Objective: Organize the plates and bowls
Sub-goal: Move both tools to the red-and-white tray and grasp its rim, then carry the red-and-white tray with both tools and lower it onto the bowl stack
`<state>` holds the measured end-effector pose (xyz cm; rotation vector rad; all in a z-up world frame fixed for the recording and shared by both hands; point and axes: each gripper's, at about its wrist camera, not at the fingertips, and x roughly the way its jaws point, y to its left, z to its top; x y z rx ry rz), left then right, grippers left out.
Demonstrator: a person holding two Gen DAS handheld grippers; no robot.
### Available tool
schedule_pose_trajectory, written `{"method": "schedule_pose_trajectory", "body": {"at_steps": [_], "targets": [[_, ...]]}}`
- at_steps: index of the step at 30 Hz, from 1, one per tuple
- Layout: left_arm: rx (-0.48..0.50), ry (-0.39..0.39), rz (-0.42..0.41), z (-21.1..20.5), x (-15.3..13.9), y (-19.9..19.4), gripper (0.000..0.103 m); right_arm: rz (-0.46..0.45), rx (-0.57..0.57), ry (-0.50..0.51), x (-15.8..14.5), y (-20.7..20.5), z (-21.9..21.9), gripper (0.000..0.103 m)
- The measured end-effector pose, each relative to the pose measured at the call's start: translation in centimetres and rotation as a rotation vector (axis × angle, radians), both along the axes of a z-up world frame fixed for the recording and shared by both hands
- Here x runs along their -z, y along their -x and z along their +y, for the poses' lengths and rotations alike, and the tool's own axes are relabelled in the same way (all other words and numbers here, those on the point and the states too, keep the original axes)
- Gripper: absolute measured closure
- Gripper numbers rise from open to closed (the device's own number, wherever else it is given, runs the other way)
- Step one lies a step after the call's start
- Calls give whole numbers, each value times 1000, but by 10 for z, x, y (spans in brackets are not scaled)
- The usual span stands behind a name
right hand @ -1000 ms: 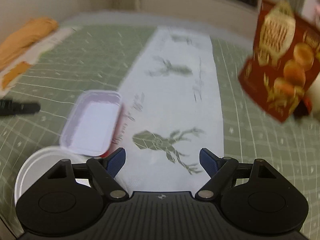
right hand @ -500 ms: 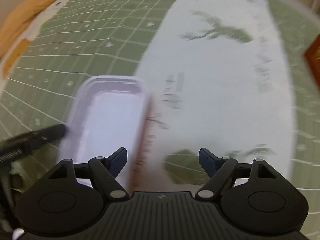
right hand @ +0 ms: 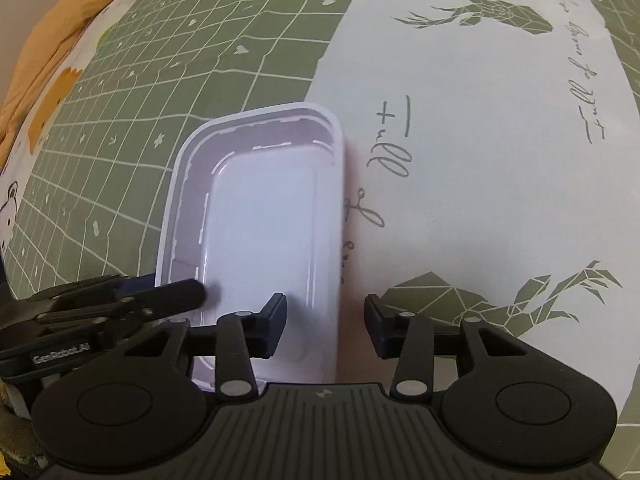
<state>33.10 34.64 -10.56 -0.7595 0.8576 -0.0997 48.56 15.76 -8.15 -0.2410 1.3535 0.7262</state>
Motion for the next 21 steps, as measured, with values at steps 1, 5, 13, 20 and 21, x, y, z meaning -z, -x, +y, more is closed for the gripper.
{"method": "schedule_pose_trajectory", "body": {"at_steps": [1,5,13,20,21], "targets": [[11,17,-2,0,0,-1,72,-3,-10,0,0,1,2,61],[17,7,-58,-1,-15,5,70,-68,-55,15,-14,6,13,61],[-44,2,-333,4,-88,61,67,-265,-105,-79,-109,55,11,61],[-5,-74,-337,-49,-129,118,64,-397,-24,-112,-173,145,-26,53],[0,-75,-344,-57,-131,127,61,-415,-14,-124,-176,160,-35,51]]}}
